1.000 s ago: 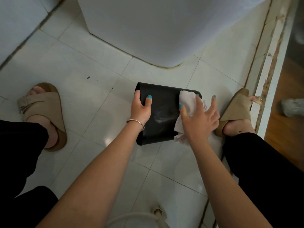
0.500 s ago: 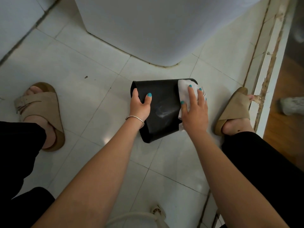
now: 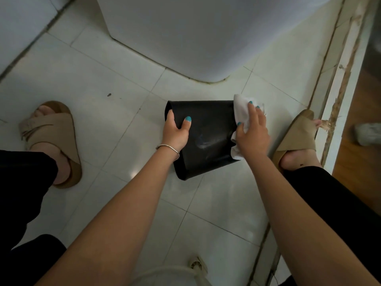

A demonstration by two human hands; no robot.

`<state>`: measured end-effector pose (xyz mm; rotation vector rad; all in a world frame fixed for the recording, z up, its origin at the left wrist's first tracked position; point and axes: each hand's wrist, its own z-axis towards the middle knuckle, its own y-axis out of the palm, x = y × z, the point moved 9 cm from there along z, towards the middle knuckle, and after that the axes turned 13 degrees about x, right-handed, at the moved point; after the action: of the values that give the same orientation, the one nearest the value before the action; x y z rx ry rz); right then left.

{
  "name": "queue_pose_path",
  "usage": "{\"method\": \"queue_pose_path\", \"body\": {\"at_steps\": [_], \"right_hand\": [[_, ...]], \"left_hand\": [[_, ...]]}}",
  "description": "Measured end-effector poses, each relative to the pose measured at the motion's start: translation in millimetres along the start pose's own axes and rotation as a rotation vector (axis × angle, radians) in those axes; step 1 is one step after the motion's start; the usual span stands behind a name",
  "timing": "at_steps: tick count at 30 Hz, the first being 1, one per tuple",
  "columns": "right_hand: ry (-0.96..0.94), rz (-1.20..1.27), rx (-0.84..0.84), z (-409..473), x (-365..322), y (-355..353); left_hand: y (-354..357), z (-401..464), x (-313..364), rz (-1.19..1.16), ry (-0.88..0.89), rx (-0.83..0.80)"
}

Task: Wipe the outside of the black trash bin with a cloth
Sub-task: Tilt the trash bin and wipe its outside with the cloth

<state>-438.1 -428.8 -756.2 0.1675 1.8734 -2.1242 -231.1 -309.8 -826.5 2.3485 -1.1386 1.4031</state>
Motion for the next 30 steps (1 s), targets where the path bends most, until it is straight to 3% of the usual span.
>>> {"method": "queue_pose_path", "body": {"at_steps": [10,30], "right_hand": [[0.114,0.001,0.062,-64,11,-12],[0.099,0.205,-0.019,-110,-97,13]], "left_hand": [[-4,-21,2,0.008,0.082,-0.049],[-1,-12,-6,-0.136,0.04,-0.111]]}}
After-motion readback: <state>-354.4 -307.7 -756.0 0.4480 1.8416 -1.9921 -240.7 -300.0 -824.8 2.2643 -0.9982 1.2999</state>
